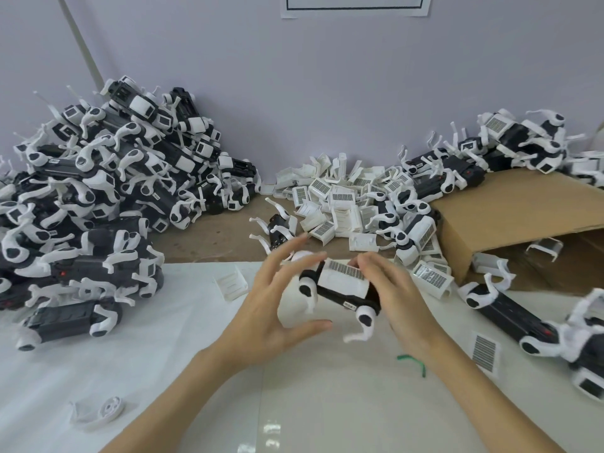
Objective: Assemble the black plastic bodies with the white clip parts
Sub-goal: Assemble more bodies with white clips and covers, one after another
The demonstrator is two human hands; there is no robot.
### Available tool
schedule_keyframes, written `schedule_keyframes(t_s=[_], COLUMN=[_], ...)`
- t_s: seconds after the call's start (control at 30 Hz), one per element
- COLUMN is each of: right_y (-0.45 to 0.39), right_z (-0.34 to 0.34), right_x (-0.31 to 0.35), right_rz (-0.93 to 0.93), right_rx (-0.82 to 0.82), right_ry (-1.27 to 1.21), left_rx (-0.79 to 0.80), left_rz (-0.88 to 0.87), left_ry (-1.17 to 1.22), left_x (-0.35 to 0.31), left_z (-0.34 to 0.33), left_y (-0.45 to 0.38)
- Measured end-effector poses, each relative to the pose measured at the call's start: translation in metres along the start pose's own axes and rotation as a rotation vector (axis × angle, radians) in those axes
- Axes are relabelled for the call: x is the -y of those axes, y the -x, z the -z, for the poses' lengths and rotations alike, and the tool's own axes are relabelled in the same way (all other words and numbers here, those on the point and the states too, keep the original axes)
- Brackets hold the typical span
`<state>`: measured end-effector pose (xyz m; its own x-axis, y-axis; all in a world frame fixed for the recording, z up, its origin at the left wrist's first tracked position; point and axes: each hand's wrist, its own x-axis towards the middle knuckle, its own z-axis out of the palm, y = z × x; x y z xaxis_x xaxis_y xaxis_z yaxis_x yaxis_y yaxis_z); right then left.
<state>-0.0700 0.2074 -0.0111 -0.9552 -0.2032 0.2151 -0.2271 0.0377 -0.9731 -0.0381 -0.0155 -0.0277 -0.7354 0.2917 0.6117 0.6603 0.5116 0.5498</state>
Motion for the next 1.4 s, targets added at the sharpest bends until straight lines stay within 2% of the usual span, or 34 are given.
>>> schedule_keyframes(t_s=[0.1, 0.17, 0.27, 0.37, 0.47, 0.53, 0.7, 0.83, 1.0, 1.13, 1.23, 1.3, 1.4], right_y=[0.001, 0.002, 0.004, 0.008, 0.011, 0.011, 0.010, 0.012, 0.013, 0.014, 0.010, 0.009, 0.008], right_z=[-0.002, -0.004, -0.002, -0.002, -0.008, -0.012, -0.015, -0.015, -0.015, -0.015, -0.007, 0.001, 0.005], right_x=[0.000, -0.001, 0.002, 0.005, 0.002, 0.001, 0.003, 0.006, 0.004, 0.001, 0.008, 0.010, 0.007], right_rz=[-0.167, -0.193, -0.070, 0.071, 0.139, 0.173, 0.219, 0.173, 0.238, 0.159, -0.004, -0.068, -0.070], right_rx=[0.114, 0.152, 0.178, 0.240, 0.130, 0.060, 0.067, 0.092, 0.038, 0.113, 0.241, 0.260, 0.241], right_ry=[-0.108, -0.091, -0.011, 0.218, 0.441, 0.484, 0.587, 0.599, 0.682, 0.507, 0.189, 0.095, 0.062], left_rx=[-0.022, -0.058, -0.101, -0.123, -0.096, -0.092, -0.049, -0.062, -0.075, -0.071, -0.116, -0.112, -0.088], left_rz=[0.013, 0.087, 0.262, 0.353, 0.357, 0.363, 0.326, 0.303, 0.263, 0.264, 0.169, 0.111, 0.036], left_ry=[0.097, 0.159, 0.223, 0.186, 0.170, 0.178, 0.211, 0.239, 0.238, 0.243, 0.273, 0.210, 0.037], left_x=[-0.004, -0.006, -0.007, -0.006, -0.005, -0.003, 0.002, 0.004, 0.007, 0.009, 0.008, 0.010, 0.014], left_z=[-0.007, -0.012, -0.014, -0.014, -0.014, -0.013, -0.010, -0.010, -0.009, -0.007, -0.007, -0.008, -0.010], left_y=[0.001, 0.003, 0.003, 0.004, 0.005, 0.004, 0.003, 0.003, 0.002, 0.002, 0.001, 0.001, 0.003])
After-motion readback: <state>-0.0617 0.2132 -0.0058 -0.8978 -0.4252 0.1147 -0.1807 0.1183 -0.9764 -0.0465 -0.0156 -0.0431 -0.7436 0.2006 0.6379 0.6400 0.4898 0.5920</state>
